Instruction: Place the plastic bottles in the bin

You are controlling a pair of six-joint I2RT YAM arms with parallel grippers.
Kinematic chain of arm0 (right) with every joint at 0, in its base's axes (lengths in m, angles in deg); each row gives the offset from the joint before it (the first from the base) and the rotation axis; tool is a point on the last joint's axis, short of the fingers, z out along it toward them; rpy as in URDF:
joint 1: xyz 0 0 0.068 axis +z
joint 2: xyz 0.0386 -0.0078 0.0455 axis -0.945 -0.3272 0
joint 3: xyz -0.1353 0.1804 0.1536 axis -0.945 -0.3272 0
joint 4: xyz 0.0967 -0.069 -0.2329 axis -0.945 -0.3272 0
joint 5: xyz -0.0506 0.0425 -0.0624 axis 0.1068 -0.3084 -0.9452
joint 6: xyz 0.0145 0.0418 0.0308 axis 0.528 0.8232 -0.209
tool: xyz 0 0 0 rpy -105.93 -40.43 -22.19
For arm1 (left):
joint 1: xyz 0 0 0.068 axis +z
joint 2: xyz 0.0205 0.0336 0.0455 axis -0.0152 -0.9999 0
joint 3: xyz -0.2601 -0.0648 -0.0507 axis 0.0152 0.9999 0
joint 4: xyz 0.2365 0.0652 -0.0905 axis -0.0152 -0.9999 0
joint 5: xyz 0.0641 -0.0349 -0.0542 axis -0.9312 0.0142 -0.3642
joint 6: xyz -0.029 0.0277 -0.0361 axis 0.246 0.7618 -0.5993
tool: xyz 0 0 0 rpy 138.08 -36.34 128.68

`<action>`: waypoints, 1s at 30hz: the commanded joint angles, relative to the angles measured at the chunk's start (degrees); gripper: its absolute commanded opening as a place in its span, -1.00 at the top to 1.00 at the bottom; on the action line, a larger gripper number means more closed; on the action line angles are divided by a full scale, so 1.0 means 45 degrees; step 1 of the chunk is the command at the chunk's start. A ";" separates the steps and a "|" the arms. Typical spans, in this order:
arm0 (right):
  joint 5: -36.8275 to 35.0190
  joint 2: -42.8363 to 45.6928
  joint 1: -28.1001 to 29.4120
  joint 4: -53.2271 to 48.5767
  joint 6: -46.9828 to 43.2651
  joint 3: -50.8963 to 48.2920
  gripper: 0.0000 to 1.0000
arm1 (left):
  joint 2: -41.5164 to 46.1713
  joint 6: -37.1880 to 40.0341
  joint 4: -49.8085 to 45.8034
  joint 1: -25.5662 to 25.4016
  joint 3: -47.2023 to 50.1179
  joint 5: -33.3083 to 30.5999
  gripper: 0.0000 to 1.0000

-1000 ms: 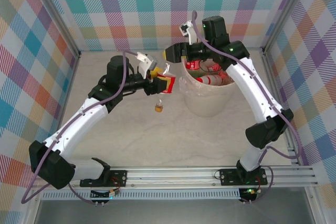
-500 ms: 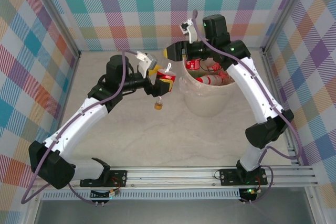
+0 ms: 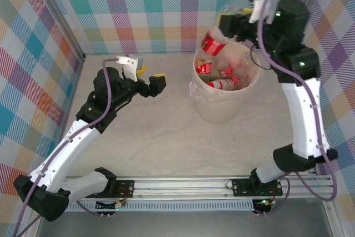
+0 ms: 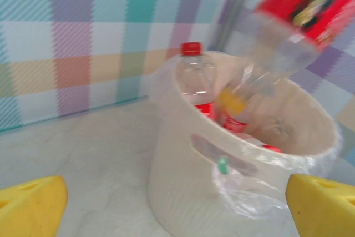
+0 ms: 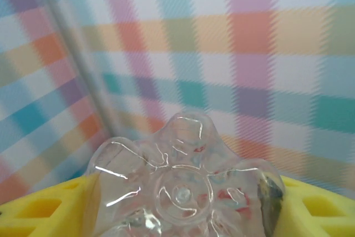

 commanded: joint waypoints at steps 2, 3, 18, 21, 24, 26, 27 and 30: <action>-0.2315 0.0966 -0.0864 0.1124 -0.1070 -0.1647 0.07 | -0.0187 -0.0840 -0.0314 0.0224 0.0389 -0.1617 -0.99; -0.2336 0.1119 -0.1133 0.1335 -0.1087 -0.2122 0.08 | -0.0265 -0.0922 -0.0131 0.0243 0.0448 -0.1561 -0.99; -0.0416 0.1386 -0.1436 0.2557 -0.0068 -0.6736 0.08 | -0.1485 -0.1998 0.0374 0.0322 0.0075 -0.1652 -0.99; -0.0234 0.1407 -0.1436 0.2609 0.0021 -0.7428 0.07 | -0.1712 -0.2143 0.0494 0.0322 -0.0055 -0.1502 -0.99; -0.0106 0.1371 -0.1436 0.2610 0.0115 -0.8029 0.06 | -0.1889 -0.2299 0.0652 0.0322 -0.0044 -0.1477 -0.99; 0.0086 0.1352 -0.1436 0.2624 0.0280 -0.8466 0.06 | -0.1973 -0.2388 0.0734 0.0333 -0.0017 -0.1461 -0.99; 0.0265 0.1362 -0.1436 0.2688 0.0399 -0.8712 0.07 | -0.2010 -0.2450 0.0805 0.0322 0.0021 -0.1476 -0.99; 0.0916 0.1352 -0.1436 0.2724 0.0720 -0.9267 0.07 | -0.2124 -0.2623 0.0959 0.0322 0.0083 -0.1392 -0.99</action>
